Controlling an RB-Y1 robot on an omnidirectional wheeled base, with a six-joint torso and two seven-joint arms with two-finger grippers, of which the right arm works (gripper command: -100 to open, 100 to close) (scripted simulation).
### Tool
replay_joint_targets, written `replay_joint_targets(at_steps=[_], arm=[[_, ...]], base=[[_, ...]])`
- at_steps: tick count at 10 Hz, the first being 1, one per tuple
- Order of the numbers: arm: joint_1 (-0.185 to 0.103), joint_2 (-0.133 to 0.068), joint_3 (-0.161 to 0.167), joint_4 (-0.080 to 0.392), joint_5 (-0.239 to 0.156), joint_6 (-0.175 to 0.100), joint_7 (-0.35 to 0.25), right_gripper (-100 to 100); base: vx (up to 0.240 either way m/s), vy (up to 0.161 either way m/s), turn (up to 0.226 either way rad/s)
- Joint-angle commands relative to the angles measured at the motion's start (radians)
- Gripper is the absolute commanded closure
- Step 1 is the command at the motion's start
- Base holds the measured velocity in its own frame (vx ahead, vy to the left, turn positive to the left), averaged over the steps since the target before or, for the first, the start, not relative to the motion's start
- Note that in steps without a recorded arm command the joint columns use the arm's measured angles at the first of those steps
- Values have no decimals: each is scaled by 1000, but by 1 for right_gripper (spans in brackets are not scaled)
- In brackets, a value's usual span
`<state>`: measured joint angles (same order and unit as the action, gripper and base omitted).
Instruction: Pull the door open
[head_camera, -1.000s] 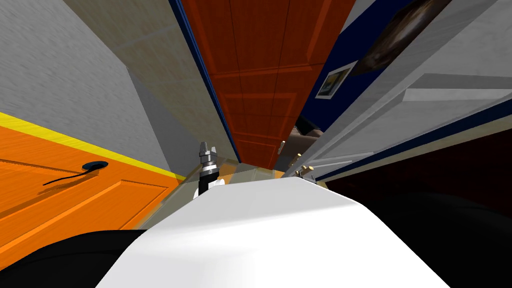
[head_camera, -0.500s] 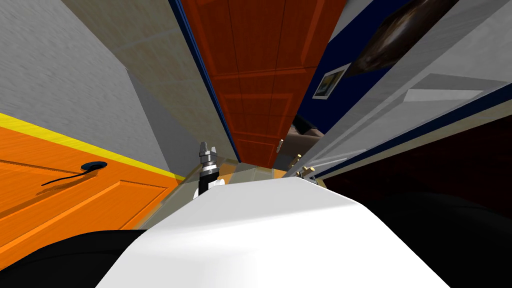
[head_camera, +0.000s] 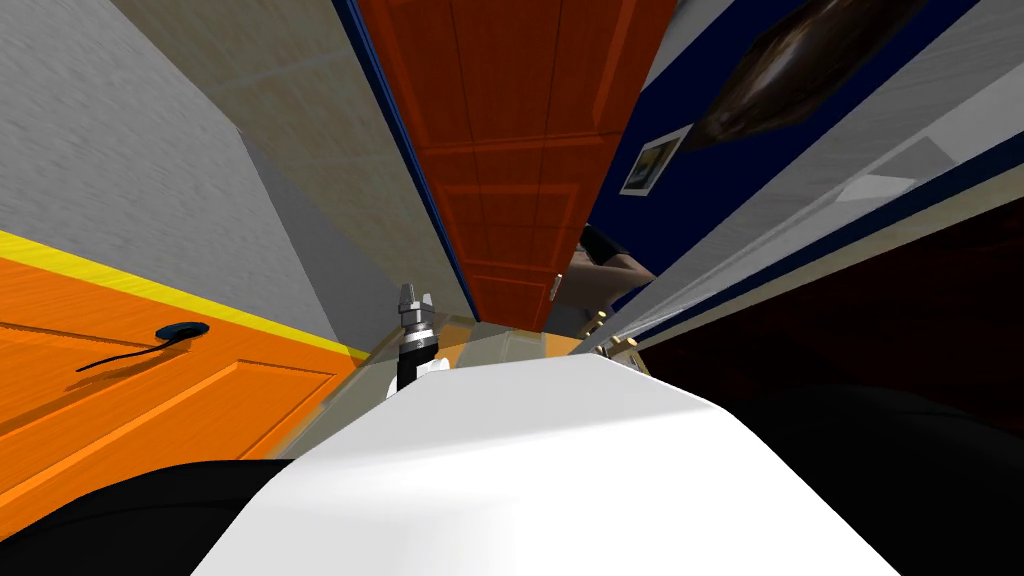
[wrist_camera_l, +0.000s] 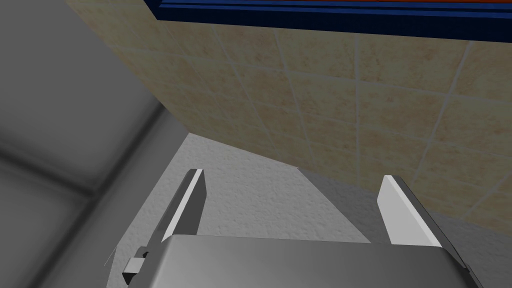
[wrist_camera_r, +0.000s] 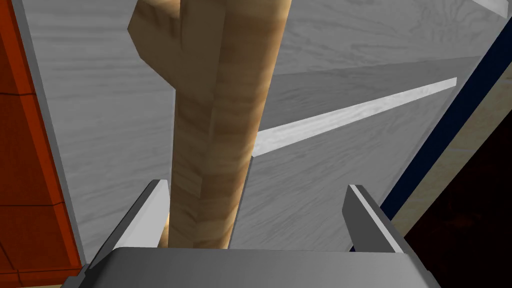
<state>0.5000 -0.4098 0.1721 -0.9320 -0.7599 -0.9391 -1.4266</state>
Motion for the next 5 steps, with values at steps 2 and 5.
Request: replay_joint_targets(at_steps=[2, 5], arm=[[13, -39, 21, 14, -37, 3, 6, 100], [-16, -75, 96, 17, -76, -24, 1, 100]], base=[[-128, 0, -49], [-70, -4, 6]])
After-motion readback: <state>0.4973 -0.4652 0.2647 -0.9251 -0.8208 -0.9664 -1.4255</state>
